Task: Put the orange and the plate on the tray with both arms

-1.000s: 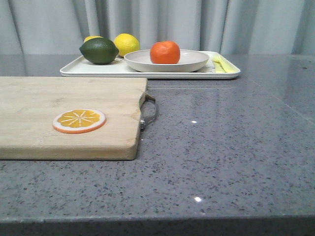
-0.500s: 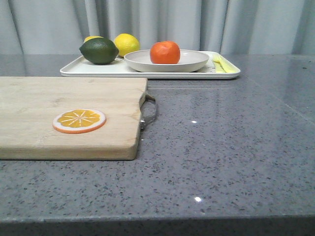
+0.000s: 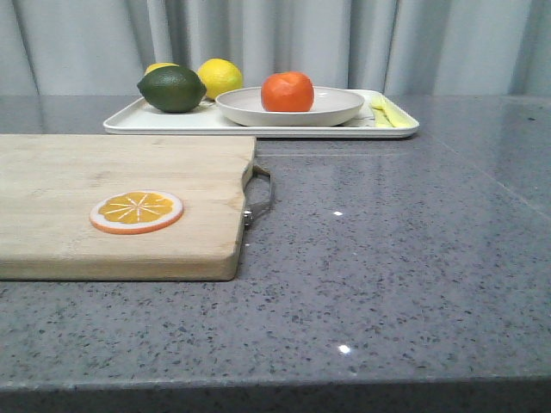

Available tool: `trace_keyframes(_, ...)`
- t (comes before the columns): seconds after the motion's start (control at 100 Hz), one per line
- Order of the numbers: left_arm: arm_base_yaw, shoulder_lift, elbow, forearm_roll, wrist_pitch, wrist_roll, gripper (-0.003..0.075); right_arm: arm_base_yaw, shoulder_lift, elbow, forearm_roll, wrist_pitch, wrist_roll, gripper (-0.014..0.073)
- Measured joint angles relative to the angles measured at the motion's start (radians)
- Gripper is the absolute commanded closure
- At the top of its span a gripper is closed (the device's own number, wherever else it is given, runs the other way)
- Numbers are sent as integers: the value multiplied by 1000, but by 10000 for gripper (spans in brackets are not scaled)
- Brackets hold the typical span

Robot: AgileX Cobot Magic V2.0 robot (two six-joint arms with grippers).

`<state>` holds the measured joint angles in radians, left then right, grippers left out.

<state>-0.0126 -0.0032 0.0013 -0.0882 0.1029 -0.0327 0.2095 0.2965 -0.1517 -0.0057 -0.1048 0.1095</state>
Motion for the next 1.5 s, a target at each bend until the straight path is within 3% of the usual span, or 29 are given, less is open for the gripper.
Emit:
trace_keyframes(0.52,0,0,0,0,0,0,739,-267,-218,167,-44,-36,0,660)
trace_keyframes(0.93,0,0,0,0,0,0,739,-276,-306,181,-46,140,11,660)
trace_keyframes(1.5,0,0,0,2,0,0,739,-276,-306,181,-46,155,13,660)
